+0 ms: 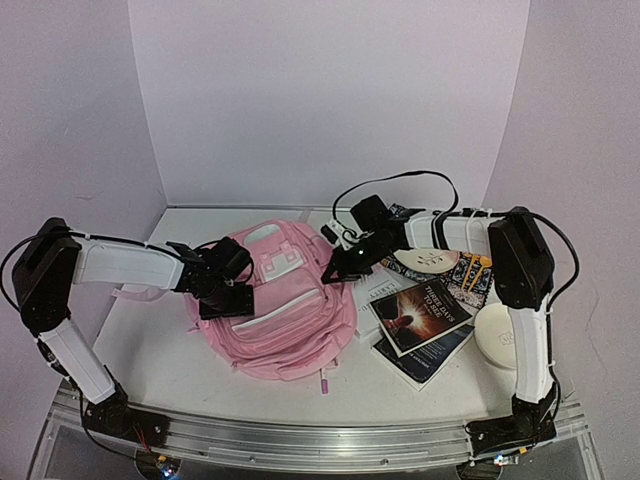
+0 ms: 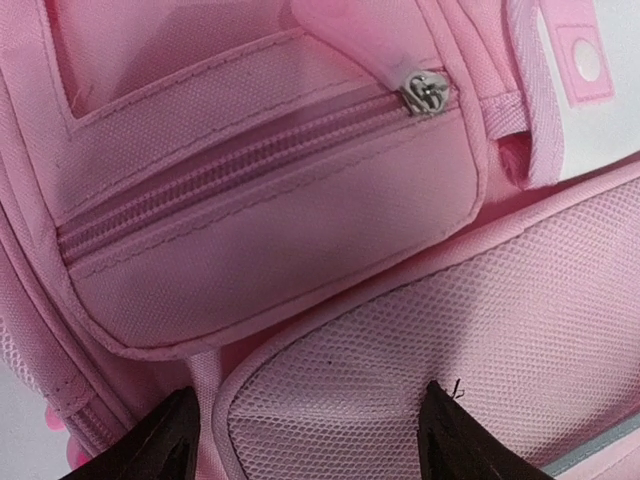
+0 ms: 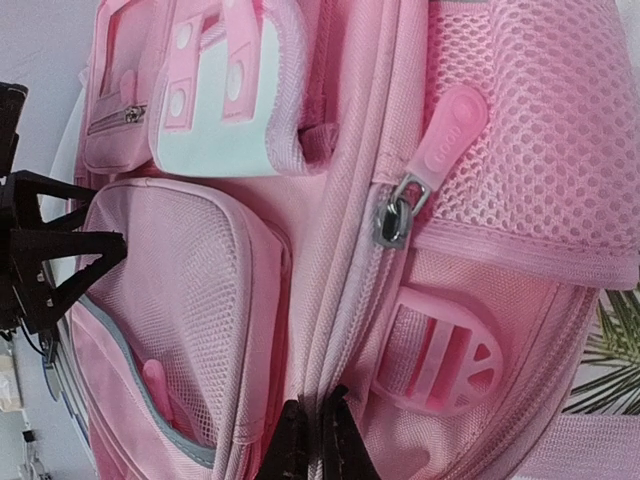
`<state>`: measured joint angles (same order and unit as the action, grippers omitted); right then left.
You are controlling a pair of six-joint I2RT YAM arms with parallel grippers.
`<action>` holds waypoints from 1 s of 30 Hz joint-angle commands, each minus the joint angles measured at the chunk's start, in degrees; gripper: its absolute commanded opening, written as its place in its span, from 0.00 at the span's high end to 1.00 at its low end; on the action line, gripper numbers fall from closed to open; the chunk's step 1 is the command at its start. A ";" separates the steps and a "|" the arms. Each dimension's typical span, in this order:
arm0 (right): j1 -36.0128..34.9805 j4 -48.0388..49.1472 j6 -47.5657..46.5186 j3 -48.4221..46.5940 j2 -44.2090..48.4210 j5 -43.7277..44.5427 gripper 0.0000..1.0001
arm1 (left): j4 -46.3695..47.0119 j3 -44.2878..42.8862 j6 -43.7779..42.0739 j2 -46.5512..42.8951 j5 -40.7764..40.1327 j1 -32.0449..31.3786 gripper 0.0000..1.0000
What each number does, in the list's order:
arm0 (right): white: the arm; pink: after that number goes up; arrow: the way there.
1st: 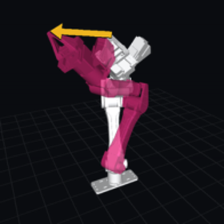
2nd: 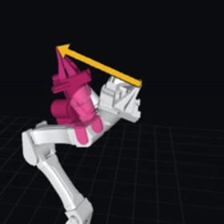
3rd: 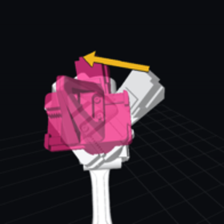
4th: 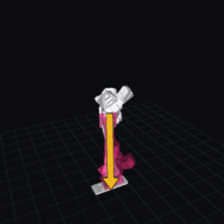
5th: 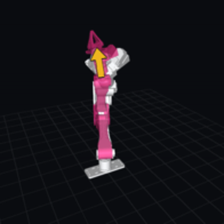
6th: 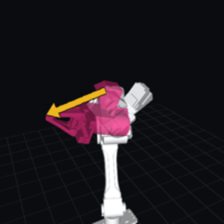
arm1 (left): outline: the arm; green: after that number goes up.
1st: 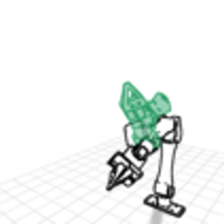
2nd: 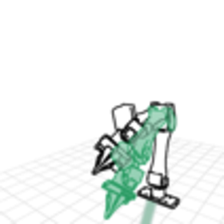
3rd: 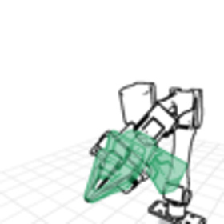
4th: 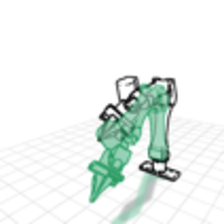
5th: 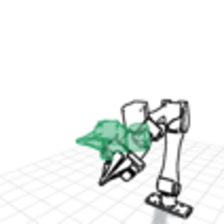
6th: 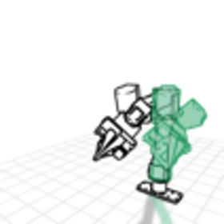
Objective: Pack the student bag
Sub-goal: Adjust the student bag at the center of the board.
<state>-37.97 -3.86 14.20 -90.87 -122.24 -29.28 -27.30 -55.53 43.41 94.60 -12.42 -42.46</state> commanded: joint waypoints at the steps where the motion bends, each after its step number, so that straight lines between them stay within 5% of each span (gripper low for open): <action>1: -2.82 -2.45 5.02 4.34 8.63 -2.46 1.00 | -1.56 -3.08 -5.09 2.88 -4.72 1.93 0.28; 10: -6.33 1.10 14.10 14.41 17.40 3.89 1.00 | -1.51 -9.47 -12.53 5.90 -7.93 2.81 0.32; 14: -6.59 2.26 12.97 17.26 17.84 5.53 0.88 | -1.49 -10.42 -13.52 6.53 -7.63 2.83 0.32; 22: -6.59 1.11 -10.65 19.11 24.04 8.58 0.55 | -1.53 -7.77 -16.02 1.40 -7.18 2.82 0.29; 30: -6.59 -0.52 -40.23 19.87 25.98 1.63 0.44 | -1.71 -5.96 -15.46 -2.51 -4.40 2.82 0.23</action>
<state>-44.21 -1.48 -5.73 -71.40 -96.72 -22.89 -28.68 -62.19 28.26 95.78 -17.62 -39.96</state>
